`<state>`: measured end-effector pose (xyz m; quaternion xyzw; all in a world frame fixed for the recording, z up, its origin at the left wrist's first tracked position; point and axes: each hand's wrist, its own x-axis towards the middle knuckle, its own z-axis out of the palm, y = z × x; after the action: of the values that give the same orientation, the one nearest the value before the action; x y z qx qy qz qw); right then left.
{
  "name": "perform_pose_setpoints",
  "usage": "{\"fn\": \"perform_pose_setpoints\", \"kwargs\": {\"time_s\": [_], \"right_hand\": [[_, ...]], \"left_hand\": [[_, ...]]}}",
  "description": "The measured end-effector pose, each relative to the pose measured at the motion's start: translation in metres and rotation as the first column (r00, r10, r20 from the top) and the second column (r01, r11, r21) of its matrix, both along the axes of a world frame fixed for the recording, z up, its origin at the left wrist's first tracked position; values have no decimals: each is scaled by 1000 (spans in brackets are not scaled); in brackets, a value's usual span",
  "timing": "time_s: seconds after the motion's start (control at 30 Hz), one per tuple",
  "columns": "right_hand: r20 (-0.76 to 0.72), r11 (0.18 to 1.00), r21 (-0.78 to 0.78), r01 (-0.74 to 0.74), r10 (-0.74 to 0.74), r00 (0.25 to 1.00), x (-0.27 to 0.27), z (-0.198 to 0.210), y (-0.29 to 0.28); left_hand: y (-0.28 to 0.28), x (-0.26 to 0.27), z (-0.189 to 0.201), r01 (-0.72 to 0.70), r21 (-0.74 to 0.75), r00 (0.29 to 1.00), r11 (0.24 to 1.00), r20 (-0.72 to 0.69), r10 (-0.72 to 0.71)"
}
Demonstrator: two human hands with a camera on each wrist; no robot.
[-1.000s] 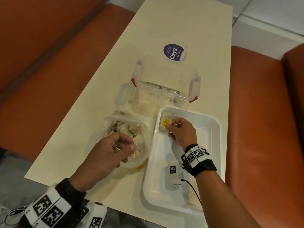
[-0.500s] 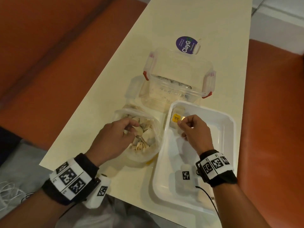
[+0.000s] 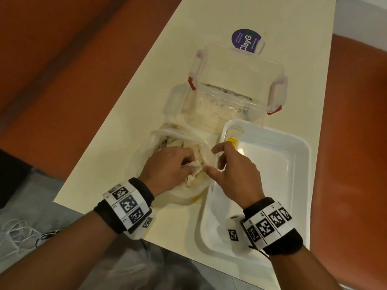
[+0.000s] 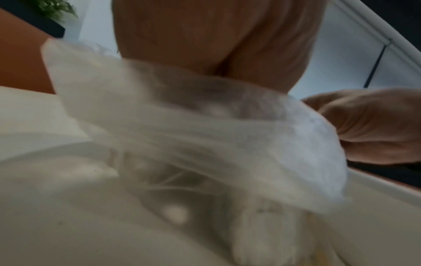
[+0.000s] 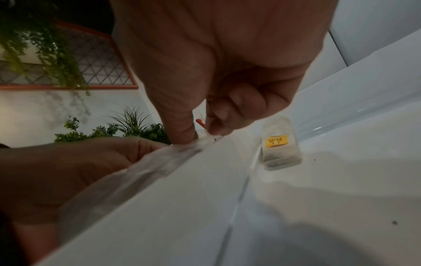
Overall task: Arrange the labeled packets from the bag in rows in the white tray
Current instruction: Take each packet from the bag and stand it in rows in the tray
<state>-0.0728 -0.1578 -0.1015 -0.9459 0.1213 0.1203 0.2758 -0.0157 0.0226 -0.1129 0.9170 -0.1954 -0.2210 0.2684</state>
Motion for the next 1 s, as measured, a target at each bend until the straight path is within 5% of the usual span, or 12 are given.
{"fn": "perform_pose_setpoints", "kwargs": {"time_s": [0.17, 0.27, 0.43, 0.63, 0.83, 1.0], "right_hand": [[12, 996, 88, 10, -11, 1000, -5, 3, 1], [5, 994, 103, 22, -22, 1000, -7, 1, 1], [1, 993, 115, 29, -29, 1000, -9, 0, 3], [4, 994, 110, 21, -22, 1000, -10, 0, 3], [8, 993, 114, 12, -13, 1000, -10, 7, 4], [174, 957, 285, -53, 3, 985, -10, 29, 13]], "left_hand": [[25, 16, 4, -183, -145, 976, 972, -145, 162], [37, 22, 10, -369, -312, 894, 876, -376, 243], [45, 23, 24, -504, -435, 744, 747, -658, 119], [47, 23, 47, -606, -505, 655, 615, -755, 27], [41, 30, 89, -666, -583, 646, 466, -763, -30], [31, 32, 119, -600, -628, 700, 496, -712, -56]]}}
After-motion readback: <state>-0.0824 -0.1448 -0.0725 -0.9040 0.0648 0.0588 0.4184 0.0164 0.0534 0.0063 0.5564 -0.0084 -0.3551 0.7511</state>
